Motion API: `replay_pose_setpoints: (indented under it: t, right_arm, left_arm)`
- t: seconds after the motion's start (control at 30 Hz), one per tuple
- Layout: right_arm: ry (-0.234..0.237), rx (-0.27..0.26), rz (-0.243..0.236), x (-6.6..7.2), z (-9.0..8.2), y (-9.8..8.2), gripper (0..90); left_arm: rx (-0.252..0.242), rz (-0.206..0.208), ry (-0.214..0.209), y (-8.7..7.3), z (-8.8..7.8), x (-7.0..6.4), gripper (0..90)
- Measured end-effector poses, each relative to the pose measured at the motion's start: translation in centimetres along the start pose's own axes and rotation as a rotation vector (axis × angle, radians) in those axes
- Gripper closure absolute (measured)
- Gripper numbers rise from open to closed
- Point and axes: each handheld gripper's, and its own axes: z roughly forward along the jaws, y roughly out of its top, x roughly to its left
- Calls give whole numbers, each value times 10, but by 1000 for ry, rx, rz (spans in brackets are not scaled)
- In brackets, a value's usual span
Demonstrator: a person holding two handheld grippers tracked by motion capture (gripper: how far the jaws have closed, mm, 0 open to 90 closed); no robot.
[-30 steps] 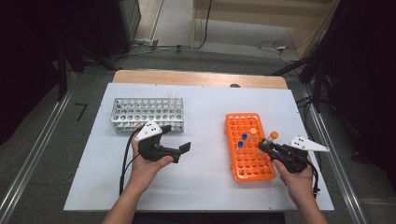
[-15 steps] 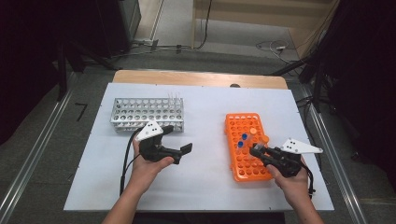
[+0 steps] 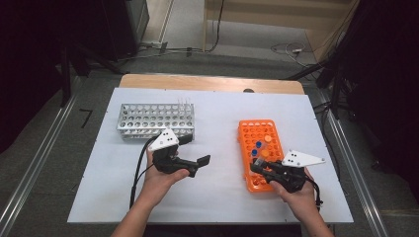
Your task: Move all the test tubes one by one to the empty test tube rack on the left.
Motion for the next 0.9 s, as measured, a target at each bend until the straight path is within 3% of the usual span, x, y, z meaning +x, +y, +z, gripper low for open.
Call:
replay_pose_setpoints:
  t: [0.23, 0.4, 0.63, 0.9]
  right_arm:
    - [34, 23, -12, 16, 19, 4, 723]
    - [55, 48, -25, 28, 35, 6, 723]
    - [81, 66, -30, 41, 48, 10, 724]
    - [104, 72, -46, 51, 53, 12, 723]
  left_arm:
    - [-8, 1, -59, 2, 5, -8, 99]
    - [-18, 11, -121, 2, 8, -16, 207]
    - [9, 50, -188, 1, 20, -31, 372]
    - [37, 97, -225, -1, 31, -46, 506]
